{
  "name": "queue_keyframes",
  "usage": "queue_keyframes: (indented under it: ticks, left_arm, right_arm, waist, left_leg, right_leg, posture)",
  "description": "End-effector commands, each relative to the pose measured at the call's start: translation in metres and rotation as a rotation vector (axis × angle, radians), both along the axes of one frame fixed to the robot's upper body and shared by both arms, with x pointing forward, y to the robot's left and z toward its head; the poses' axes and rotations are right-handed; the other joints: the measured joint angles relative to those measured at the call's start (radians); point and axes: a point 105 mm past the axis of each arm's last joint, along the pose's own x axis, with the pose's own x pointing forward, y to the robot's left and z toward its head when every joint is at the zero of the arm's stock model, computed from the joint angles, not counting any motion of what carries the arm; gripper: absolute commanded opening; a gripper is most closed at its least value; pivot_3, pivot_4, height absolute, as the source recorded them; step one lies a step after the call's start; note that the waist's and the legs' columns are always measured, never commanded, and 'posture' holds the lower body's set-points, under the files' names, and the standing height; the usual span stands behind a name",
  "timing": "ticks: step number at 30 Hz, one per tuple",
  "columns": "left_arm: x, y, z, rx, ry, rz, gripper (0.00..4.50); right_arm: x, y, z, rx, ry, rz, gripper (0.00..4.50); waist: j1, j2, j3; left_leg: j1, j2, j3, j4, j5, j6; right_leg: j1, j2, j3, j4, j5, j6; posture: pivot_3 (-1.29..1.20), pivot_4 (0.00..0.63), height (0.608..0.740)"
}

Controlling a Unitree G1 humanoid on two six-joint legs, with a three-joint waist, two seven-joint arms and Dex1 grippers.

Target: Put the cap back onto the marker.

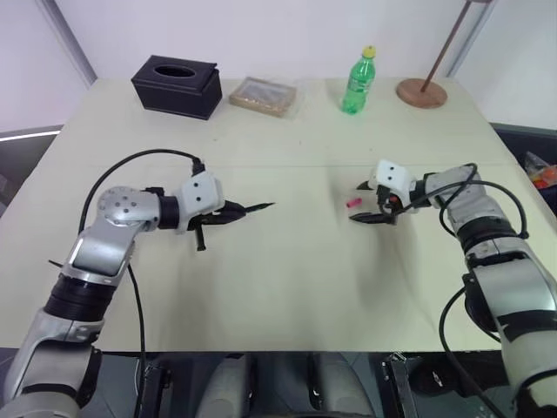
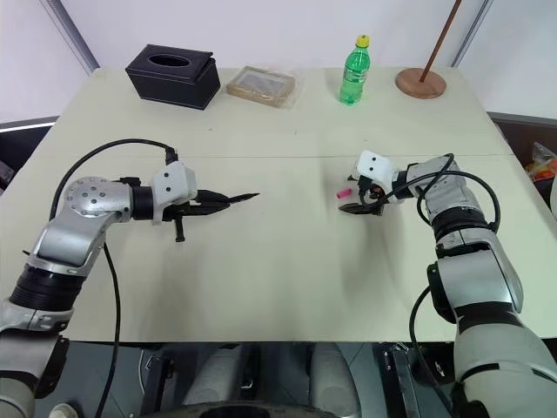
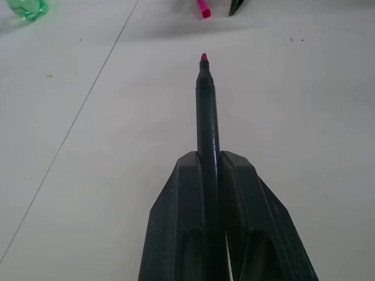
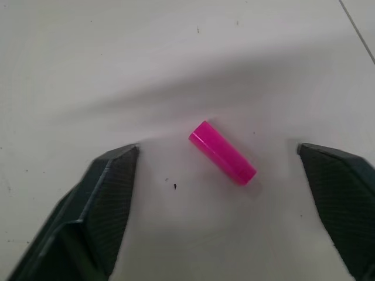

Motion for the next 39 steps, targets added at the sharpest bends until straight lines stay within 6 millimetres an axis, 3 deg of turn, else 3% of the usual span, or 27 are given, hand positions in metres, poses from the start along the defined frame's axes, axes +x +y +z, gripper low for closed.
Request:
queue_keyframes:
  ticks: [1, 4, 23, 25, 28, 35, 39]
  left_arm:
    - [0.001, 0.004, 0.016, -0.010, -0.064, 0.009, 0.00]
    - [0.001, 0.004, 0.016, -0.011, -0.069, 0.016, 0.00]
    - [0.004, 0.005, 0.018, -0.014, -0.085, 0.028, 0.00]
    - [0.005, 0.006, 0.018, -0.014, -0.085, 0.028, 0.00]
    - [0.006, 0.007, 0.019, -0.013, -0.084, 0.029, 0.00]
    - [0.009, 0.002, 0.018, -0.004, -0.080, -0.015, 0.00]
    - [0.016, -0.007, 0.020, 0.000, -0.096, -0.072, 0.00]
  right_arm:
    - [0.001, -0.004, -0.006, -0.011, 0.008, -0.027, 2.19]
    - [0.001, -0.004, -0.007, -0.014, 0.008, -0.036, 0.71]
    - [-0.003, -0.003, -0.019, -0.002, 0.063, -0.046, 0.71]
    - [-0.002, -0.002, -0.019, 0.001, 0.060, -0.049, 0.16]
    - [0.000, -0.002, -0.017, 0.007, 0.051, -0.061, 0.06]
    - [0.003, 0.001, 0.005, -0.005, -0.048, -0.014, 0.06]
    - [-0.008, 0.012, 0.028, -0.026, -0.168, 0.064, 0.06]
  waist:
    - [0.000, 0.000, 0.000]
    - [0.001, 0.000, 0.000]
    - [-0.001, 0.000, 0.000]
    - [-0.001, 0.000, 0.000]
    - [-0.001, 0.000, 0.000]
    - [0.000, 0.000, 0.000]
    - [0.004, 0.000, 0.000]
  left_leg:
    - [0.000, 0.000, 0.000, 0.000, 0.000, 0.000]
    - [0.000, 0.000, 0.000, 0.000, 0.000, 0.000]
    - [0.001, 0.000, 0.000, 0.000, 0.000, 0.000]
    - [0.001, 0.000, 0.000, 0.000, 0.000, 0.000]
    - [0.001, 0.000, 0.000, 0.000, 0.000, 0.000]
    - [0.001, 0.000, 0.000, 0.000, 0.000, 0.000]
    - [-0.001, 0.000, 0.000, 0.000, 0.000, 0.000]
  right_leg:
    - [0.000, 0.000, 0.000, 0.000, 0.000, 0.000]
    - [0.000, 0.000, 0.000, 0.000, 0.000, 0.000]
    - [0.000, 0.000, 0.000, 0.000, 0.000, 0.000]
    - [0.000, 0.000, 0.000, 0.000, 0.000, 0.000]
    - [0.000, 0.000, 0.000, 0.000, 0.000, 0.000]
    - [0.000, 0.000, 0.000, 0.000, 0.000, 0.000]
    - [-0.001, 0.000, 0.000, 0.000, 0.000, 0.000]
  posture:
    - [0.00, 0.150, 0.740]
    - [0.00, 0.150, 0.740]
    - [0.00, 0.150, 0.740]
    - [0.00, 0.150, 0.740]
    - [0.00, 0.150, 0.740]
    - [0.00, 0.150, 0.740]
    - [0.00, 0.150, 0.740]
